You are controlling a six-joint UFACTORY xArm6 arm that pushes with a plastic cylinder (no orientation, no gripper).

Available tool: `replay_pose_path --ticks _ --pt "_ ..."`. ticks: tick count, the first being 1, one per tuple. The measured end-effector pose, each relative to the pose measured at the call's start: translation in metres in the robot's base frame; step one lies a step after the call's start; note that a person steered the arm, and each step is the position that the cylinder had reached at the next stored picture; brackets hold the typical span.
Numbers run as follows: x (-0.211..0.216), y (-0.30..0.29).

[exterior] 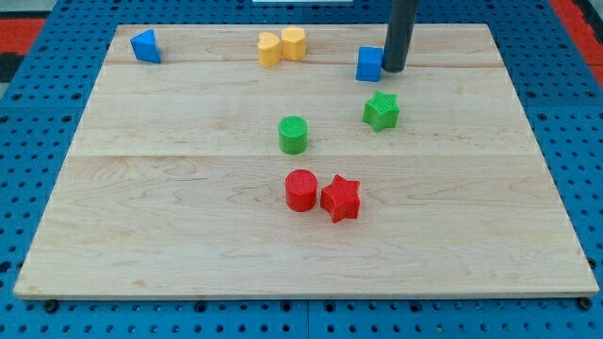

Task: Move the yellow heart towards the top right of the board

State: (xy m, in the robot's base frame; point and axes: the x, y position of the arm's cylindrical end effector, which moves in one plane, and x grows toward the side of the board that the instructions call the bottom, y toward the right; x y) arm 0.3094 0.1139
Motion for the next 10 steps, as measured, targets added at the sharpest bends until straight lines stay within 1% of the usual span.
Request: replay_pose_path --ticks 1,2,3,4,5,6,7,9,10 --pt "0.024 -0.021" --pt "0.034 -0.061" --pt "0.026 -0.142" --pt "0.014 -0.193" --pt "-0.018 -0.219" --pt "-0.037 -0.191" --pt "-0.04 -0.162" --pt "-0.048 -0.21" --pt "-0.086 -0.214"
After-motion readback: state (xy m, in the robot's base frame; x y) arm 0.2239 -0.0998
